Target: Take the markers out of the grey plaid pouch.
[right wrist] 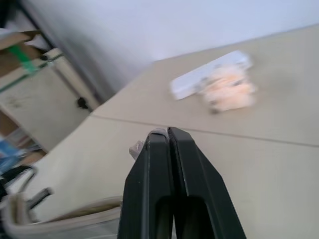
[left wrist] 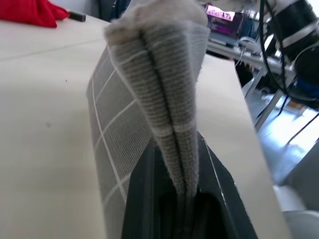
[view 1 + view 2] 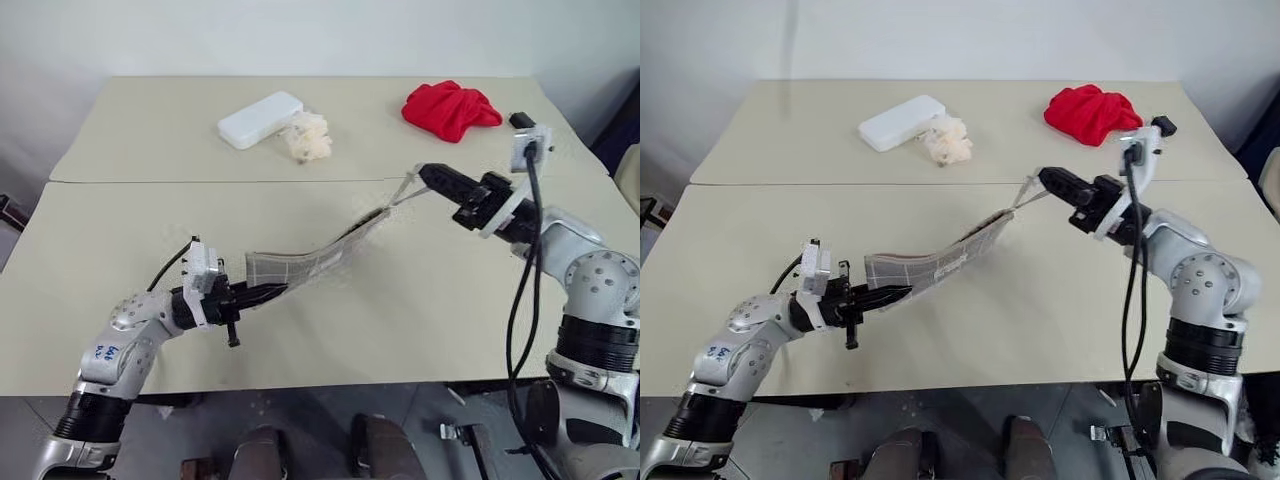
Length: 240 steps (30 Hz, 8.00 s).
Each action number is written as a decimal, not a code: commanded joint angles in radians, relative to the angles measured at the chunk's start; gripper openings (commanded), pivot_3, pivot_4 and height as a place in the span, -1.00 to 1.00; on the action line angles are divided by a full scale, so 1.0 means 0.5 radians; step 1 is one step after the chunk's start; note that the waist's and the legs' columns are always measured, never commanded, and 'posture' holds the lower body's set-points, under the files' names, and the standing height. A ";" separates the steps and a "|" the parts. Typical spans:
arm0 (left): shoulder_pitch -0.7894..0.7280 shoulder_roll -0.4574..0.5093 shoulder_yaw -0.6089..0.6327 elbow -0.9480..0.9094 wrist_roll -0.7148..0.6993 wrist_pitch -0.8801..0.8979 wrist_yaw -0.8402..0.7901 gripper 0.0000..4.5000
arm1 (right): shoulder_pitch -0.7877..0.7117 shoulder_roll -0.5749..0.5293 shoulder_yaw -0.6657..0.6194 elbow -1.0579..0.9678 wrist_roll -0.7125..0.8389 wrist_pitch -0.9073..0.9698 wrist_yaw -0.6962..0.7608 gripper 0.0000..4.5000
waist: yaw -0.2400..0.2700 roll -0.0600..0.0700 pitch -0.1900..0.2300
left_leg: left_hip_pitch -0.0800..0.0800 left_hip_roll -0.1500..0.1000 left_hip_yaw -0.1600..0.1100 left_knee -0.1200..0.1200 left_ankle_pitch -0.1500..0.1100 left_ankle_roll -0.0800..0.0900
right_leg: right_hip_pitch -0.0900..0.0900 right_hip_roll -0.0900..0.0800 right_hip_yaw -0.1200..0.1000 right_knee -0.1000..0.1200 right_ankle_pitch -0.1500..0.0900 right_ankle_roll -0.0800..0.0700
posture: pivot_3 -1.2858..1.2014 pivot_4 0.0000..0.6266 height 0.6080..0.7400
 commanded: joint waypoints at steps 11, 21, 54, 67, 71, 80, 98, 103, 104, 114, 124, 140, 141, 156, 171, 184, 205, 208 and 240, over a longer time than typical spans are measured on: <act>-0.016 -0.001 0.094 -0.034 0.047 0.108 -0.097 -1.00 | 0.173 -0.275 -0.132 0.063 -0.002 -0.128 0.237 -0.85 | 0.003 0.001 0.000 | 0.001 0.000 0.001 0.000 0.000 0.000 | 0.000 0.000 0.001 0.000 0.000 0.000 | 0.03 -0.52 1.00; -0.255 -0.164 0.090 0.153 0.331 -0.208 -0.026 -1.00 | 0.499 -0.713 -0.018 -0.129 -0.055 -0.160 0.798 0.18 | 0.064 0.001 0.001 | 0.001 -0.001 0.001 0.002 0.000 0.000 | 0.002 0.000 0.001 -0.003 0.001 0.002 | 0.03 -0.52 1.00; -0.296 -0.460 -0.231 0.303 0.902 -0.960 0.007 -1.00 | -0.036 -0.723 0.909 -0.643 -0.530 -0.062 0.559 -0.99 | 0.094 0.001 0.001 | -0.001 -0.002 0.000 0.006 0.001 0.002 | 0.002 -0.002 0.000 -0.002 0.002 0.004 | 0.03 -0.52 1.00; -0.301 -0.475 -0.243 0.283 0.913 -0.939 0.028 -1.00 | 0.127 -0.688 0.659 -0.645 -0.422 -0.102 0.631 -0.99 | 0.093 0.001 0.001 | 0.000 -0.002 -0.001 0.007 0.001 0.002 | 0.003 -0.002 -0.001 -0.002 0.002 0.004 | 0.03 -0.52 1.00; -0.322 -0.490 -0.244 0.283 0.922 -0.942 0.047 -1.00 | 0.138 -0.702 0.704 -0.658 -0.422 0.022 0.601 -0.99 | 0.093 0.001 0.001 | 0.000 -0.002 -0.001 0.006 0.001 0.002 | 0.003 -0.002 -0.001 -0.001 0.002 0.004 | 0.03 -0.52 1.00; -0.316 -0.518 -0.259 0.264 0.965 -0.973 0.118 -1.00 | 0.161 -0.684 0.764 -0.701 -0.457 0.320 0.400 -0.99 | 0.094 0.001 0.001 | 0.000 -0.002 -0.001 0.006 0.001 0.002 | 0.003 -0.002 -0.001 -0.001 0.002 0.004 | 0.03 -0.52 1.00; -0.422 -0.665 -0.408 0.344 1.324 -1.279 0.385 -1.00 | -0.118 0.058 0.507 -0.842 -0.452 1.233 -0.404 -0.99 | 0.095 0.001 0.000 | -0.001 -0.002 -0.002 0.006 0.001 0.002 | 0.002 -0.002 -0.001 0.000 0.002 0.004 | 0.03 -0.52 1.00; -0.412 -0.706 -0.430 0.332 1.334 -1.282 0.434 -1.00 | -0.182 0.259 0.443 -0.813 -0.487 1.366 -0.578 -0.99 | 0.086 0.002 0.000 | -0.002 -0.002 -0.002 0.005 0.001 0.002 | 0.001 -0.002 -0.001 0.000 0.002 0.003 | 0.03 -0.52 1.00; -0.410 -0.715 -0.428 0.329 1.328 -1.272 0.444 -1.00 | -0.168 0.275 0.445 -0.801 -0.504 1.368 -0.614 -0.99 | 0.085 0.002 0.000 | -0.002 -0.002 -0.002 0.005 0.001 0.002 | 0.001 -0.002 -0.001 0.000 0.002 0.003 | 0.03 -0.52 1.00; -0.426 -0.742 -0.377 0.319 1.285 -1.202 0.506 -1.00 | -0.087 0.343 0.373 -0.772 -0.476 1.368 -0.784 -0.45 | 0.080 0.002 0.000 | -0.002 -0.002 -0.001 0.005 0.001 0.002 | 0.001 -0.001 -0.001 0.000 0.002 0.003 | 0.03 -0.52 1.00; -0.418 -0.746 -0.321 0.279 1.044 -1.076 0.392 -1.00 | 0.010 -0.339 0.912 -0.951 -0.652 0.701 -0.300 0.97 | 0.071 0.002 0.000 | -0.002 -0.002 -0.002 0.002 0.001 0.002 | 0.001 -0.002 -0.001 -0.003 0.002 0.003 | 0.03 -0.52 1.00; -0.397 -0.702 -0.308 0.156 0.734 -0.734 0.129 -1.00 | -0.104 -0.775 1.583 -0.644 -1.542 -0.617 0.535 0.97 | 0.045 0.002 0.000 | -0.001 -0.002 -0.002 0.004 0.001 0.002 | 0.001 -0.002 -0.001 -0.003 0.002 0.004 | 0.03 -0.52 1.00; -0.393 -0.699 -0.305 0.137 0.696 -0.674 0.108 -1.00 | -0.121 -0.763 1.614 -0.627 -1.594 -0.650 0.558 0.97 | 0.045 0.002 0.000 | -0.002 -0.002 -0.002 0.004 0.001 0.002 | 0.002 -0.002 -0.001 -0.003 0.002 0.003 | 0.03 -0.52 1.00; -0.367 -0.451 -0.302 -0.042 0.349 0.063 -0.228 -1.00 | -0.331 -0.477 1.863 -0.267 -2.257 -1.075 0.738 0.97 | 0.040 0.002 0.000 | -0.001 -0.002 -0.002 0.005 0.002 0.001 | 0.002 -0.001 -0.002 -0.002 0.002 0.003 | 0.03 -0.52 1.00; -0.482 -0.484 -0.280 0.219 0.480 -0.210 -0.345 -1.00 | -0.152 -0.911 1.721 -0.582 -2.097 -0.775 1.502 0.97 | 0.046 0.002 0.000 | -0.001 -0.002 -0.002 0.006 0.002 0.001 | 0.003 -0.001 -0.002 -0.002 0.002 0.003 | 0.03 -0.52 1.00; -0.579 -0.461 -0.059 0.249 -0.003 0.470 -0.420 -1.00 | -0.360 -0.797 1.620 -0.884 -1.899 0.006 1.490 0.97 | 0.044 0.002 0.000 | -0.001 -0.002 -0.005 0.008 0.002 0.001 | 0.003 -0.001 -0.002 0.000 0.002 0.003 | 0.03 -0.52 1.00; -0.508 -0.457 -0.185 0.556 0.339 0.301 -0.483 -1.00 | -0.676 -0.488 2.050 -0.497 -2.087 -0.109 1.123 0.97 | 0.028 0.002 0.000 | 0.000 -0.002 -0.003 0.008 0.002 0.000 | 0.002 -0.001 -0.002 0.002 0.002 0.003 | 0.03 -0.52 1.00; -0.511 -0.453 -0.179 0.556 0.338 0.305 -0.487 -1.00 | -0.704 -0.526 2.205 -0.440 -2.216 -0.358 1.221 0.97 | 0.013 0.002 0.000 | 0.000 -0.002 -0.003 0.008 0.002 0.000 | 0.002 -0.001 -0.002 0.002 0.002 0.003 | 0.03 -0.52 1.00; -0.450 -0.421 -0.079 0.506 0.363 0.259 -0.385 -1.00 | -0.463 -0.397 1.751 -0.281 -2.328 -1.050 1.305 -0.45 | -0.009 0.002 -0.001 | 0.003 -0.002 -0.003 0.008 0.003 -0.002 | 0.004 -0.001 -0.001 0.006 0.002 0.003 | 0.03 -0.52 1.00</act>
